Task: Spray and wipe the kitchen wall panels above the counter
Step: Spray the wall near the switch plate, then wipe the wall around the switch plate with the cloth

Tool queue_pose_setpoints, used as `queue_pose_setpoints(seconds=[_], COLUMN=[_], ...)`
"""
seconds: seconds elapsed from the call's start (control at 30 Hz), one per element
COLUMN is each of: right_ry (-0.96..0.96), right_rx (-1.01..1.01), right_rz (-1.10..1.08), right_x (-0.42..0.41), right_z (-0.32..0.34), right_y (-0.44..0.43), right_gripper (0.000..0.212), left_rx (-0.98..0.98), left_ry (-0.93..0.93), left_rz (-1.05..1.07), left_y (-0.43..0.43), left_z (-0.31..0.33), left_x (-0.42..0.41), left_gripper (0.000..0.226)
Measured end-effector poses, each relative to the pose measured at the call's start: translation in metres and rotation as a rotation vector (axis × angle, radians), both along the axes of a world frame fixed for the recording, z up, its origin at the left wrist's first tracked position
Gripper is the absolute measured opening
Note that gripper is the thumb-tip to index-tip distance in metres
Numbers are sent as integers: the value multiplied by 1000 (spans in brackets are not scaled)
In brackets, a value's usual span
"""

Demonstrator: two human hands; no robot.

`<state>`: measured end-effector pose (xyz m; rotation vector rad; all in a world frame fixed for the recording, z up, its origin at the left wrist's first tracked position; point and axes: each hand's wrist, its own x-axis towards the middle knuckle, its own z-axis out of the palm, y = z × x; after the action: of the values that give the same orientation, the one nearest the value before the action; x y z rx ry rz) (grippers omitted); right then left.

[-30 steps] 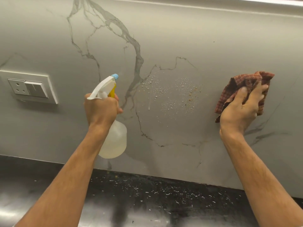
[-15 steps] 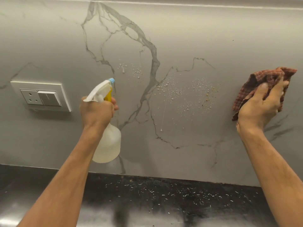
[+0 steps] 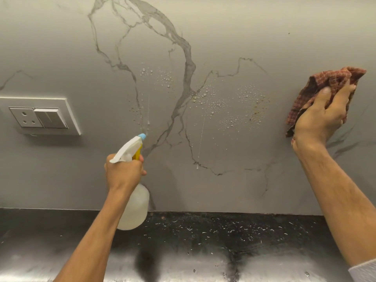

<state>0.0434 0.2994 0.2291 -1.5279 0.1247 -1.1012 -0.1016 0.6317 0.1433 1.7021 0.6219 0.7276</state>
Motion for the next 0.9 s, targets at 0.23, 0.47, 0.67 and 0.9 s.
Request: queue_pose_setpoints(seconds=[0.23,0.47,0.67,0.9], right_ry=[31,80,71,5], right_rx=[-4,-37,-56,-214], right_rz=[-7,-5,16,11], right_x=[-1,-6,-9,-17], right_z=[1,4,3,9], right_y=[3,6,3,2], right_gripper=[54,53,54,51], left_rx=[-1,17,43,26], left_ry=[110,199,235,243], left_rz=[-184,-260,-409,-522], left_y=[-43,-72,-99,-128], left_z=[-29,-49,-57,-65], left_x=[5,12,9,4], left_gripper=[25,16,21,22])
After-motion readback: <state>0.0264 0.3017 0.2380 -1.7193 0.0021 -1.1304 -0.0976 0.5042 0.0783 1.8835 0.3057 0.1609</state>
